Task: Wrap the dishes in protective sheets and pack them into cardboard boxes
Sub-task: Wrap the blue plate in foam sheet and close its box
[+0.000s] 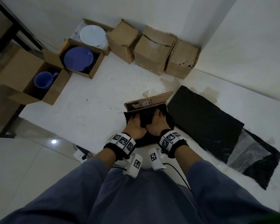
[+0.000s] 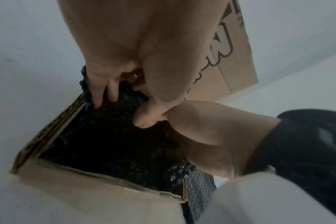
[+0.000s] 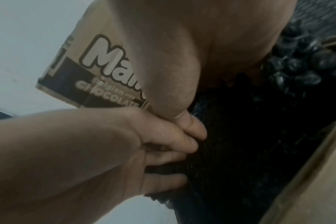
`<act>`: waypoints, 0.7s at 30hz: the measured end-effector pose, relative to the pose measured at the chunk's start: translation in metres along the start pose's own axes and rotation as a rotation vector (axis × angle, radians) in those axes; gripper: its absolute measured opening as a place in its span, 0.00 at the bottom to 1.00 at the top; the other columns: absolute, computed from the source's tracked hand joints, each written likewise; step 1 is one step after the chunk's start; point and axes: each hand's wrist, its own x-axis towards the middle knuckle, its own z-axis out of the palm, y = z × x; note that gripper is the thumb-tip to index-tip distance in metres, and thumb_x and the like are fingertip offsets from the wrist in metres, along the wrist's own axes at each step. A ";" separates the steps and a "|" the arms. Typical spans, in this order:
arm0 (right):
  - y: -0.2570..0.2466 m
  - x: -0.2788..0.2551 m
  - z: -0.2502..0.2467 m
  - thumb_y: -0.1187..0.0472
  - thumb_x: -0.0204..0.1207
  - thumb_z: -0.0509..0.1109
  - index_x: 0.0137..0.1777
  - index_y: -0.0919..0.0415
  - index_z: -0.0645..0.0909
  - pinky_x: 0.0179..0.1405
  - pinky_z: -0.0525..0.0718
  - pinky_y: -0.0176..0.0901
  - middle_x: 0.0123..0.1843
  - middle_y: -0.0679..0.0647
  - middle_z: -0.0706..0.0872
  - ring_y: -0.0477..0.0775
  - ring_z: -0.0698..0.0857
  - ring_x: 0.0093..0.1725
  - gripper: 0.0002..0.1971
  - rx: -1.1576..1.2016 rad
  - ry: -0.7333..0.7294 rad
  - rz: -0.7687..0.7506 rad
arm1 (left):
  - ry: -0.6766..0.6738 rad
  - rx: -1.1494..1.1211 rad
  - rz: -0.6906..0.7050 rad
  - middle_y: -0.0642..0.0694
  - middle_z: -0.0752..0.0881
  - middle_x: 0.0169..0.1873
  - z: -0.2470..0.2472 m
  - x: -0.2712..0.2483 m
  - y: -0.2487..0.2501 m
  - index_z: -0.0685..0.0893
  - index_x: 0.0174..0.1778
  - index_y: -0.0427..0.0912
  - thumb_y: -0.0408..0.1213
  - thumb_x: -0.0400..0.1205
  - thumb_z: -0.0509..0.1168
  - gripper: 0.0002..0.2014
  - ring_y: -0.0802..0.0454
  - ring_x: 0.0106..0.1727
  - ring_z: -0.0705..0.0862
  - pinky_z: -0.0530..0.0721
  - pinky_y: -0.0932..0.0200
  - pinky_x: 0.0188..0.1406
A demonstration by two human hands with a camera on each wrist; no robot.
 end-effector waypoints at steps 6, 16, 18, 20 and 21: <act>-0.002 0.000 -0.004 0.52 0.74 0.72 0.82 0.68 0.58 0.72 0.74 0.60 0.80 0.67 0.65 0.68 0.67 0.78 0.41 -0.191 0.038 -0.005 | -0.030 -0.022 0.018 0.38 0.73 0.77 -0.004 -0.001 -0.002 0.64 0.83 0.42 0.37 0.78 0.71 0.37 0.40 0.75 0.74 0.73 0.56 0.71; -0.003 0.013 -0.016 0.51 0.75 0.73 0.86 0.65 0.47 0.74 0.72 0.55 0.86 0.63 0.57 0.69 0.70 0.79 0.49 -0.010 -0.060 0.010 | -0.055 -0.058 -0.028 0.38 0.79 0.72 -0.019 0.003 -0.002 0.70 0.80 0.42 0.34 0.79 0.70 0.32 0.41 0.71 0.78 0.74 0.61 0.61; -0.002 0.013 -0.015 0.51 0.75 0.73 0.86 0.65 0.46 0.73 0.73 0.55 0.86 0.64 0.56 0.70 0.71 0.78 0.49 -0.001 -0.060 -0.007 | -0.062 -0.086 -0.050 0.39 0.80 0.71 -0.020 0.004 -0.002 0.71 0.80 0.43 0.36 0.79 0.70 0.31 0.42 0.70 0.79 0.74 0.62 0.58; -0.001 0.012 -0.012 0.51 0.75 0.74 0.86 0.66 0.48 0.72 0.73 0.54 0.86 0.64 0.57 0.70 0.72 0.77 0.49 0.004 -0.019 -0.021 | -0.073 -0.097 -0.062 0.40 0.81 0.70 -0.020 0.004 -0.003 0.73 0.79 0.43 0.36 0.79 0.70 0.30 0.43 0.69 0.80 0.74 0.62 0.56; -0.001 0.010 -0.011 0.50 0.74 0.74 0.85 0.67 0.48 0.71 0.73 0.54 0.85 0.65 0.57 0.70 0.72 0.77 0.49 0.011 0.008 -0.027 | -0.081 -0.098 -0.060 0.41 0.82 0.69 -0.020 0.004 -0.003 0.74 0.78 0.44 0.36 0.79 0.70 0.29 0.43 0.68 0.80 0.74 0.62 0.55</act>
